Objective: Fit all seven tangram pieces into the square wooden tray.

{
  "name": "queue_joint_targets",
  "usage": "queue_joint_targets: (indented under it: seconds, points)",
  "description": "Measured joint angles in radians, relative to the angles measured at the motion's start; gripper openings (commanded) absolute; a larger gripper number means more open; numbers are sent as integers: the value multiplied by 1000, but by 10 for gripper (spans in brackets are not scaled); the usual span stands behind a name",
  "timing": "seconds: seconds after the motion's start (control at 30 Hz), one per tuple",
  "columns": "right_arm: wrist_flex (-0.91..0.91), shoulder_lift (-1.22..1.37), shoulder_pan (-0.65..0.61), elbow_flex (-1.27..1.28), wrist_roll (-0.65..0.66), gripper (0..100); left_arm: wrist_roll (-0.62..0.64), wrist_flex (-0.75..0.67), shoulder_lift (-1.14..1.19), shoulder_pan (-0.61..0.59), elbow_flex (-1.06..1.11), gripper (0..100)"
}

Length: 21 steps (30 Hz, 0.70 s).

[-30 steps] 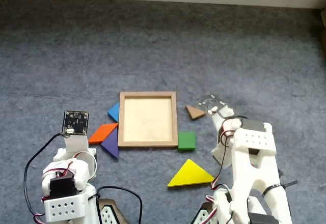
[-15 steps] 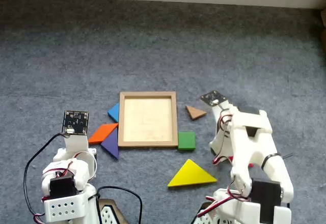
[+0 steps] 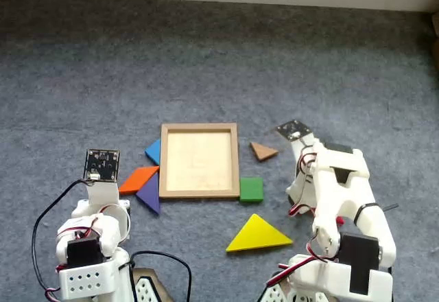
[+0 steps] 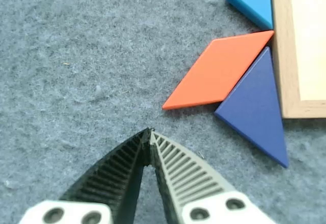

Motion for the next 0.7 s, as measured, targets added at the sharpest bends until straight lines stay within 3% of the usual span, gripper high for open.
queue_joint_targets:
  seconds: [0.43,0.7]
  points:
    - [63,0,9,-89,-5,181,0,0,0,0,0,8]
    - [175,-149,-94,-94,-5,181,0,0,0,0,0,8]
